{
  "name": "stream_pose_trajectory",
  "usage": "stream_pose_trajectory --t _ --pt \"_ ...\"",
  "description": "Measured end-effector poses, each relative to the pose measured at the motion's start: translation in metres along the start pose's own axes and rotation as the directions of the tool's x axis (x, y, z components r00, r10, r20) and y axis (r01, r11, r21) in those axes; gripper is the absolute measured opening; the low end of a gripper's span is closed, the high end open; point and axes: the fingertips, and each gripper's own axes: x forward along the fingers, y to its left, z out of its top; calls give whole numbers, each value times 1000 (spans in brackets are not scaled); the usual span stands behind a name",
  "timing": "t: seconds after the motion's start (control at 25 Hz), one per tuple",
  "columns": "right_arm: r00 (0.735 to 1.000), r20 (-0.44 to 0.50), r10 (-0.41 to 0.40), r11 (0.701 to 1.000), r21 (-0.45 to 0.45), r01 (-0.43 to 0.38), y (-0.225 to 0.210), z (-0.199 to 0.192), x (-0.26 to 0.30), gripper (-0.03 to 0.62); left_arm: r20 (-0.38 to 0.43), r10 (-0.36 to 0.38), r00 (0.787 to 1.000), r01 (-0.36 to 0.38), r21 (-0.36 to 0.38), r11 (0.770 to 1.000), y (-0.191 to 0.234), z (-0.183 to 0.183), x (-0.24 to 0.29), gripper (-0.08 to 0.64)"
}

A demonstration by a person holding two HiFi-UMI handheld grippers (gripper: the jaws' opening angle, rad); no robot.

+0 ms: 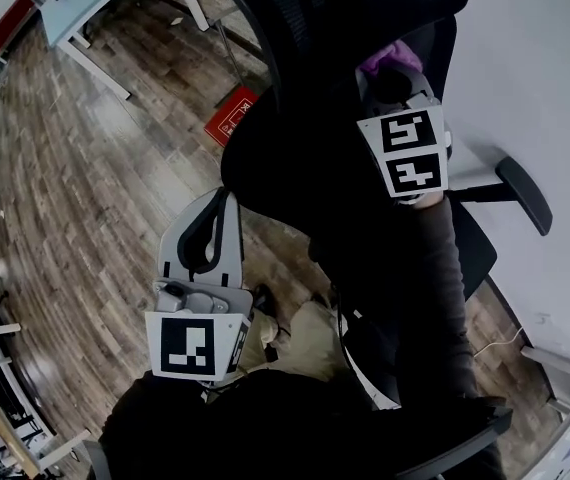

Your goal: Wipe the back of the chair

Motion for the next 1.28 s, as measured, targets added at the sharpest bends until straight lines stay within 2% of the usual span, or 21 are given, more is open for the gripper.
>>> stream_pose_trajectory --t 0.16,0.32,0.48,0.88,1.28 --pt "1000 11 25 1000 2 -25 15 4 -7 48 5 10 1000 -10 -1 1000 -1 -1 4 9" --pt "999 23 46 999 9 -47 33 9 -11 48 -4 21 1000 -21 -56 998 0 -2 7 9" --pt "997 33 71 997 10 -72 51 15 -18 48 -3 14 1000 -14 -77 997 -1 -2 6 9" --pt "992 49 117 993 7 -117 95 30 -32 48 0 14 1000 -14 -84 996 5 -3 -6 9" --pt "987 51 151 989 -1 -151 113 35 -41 48 -4 10 1000 -10 -89 996 3 -1 -13 9"
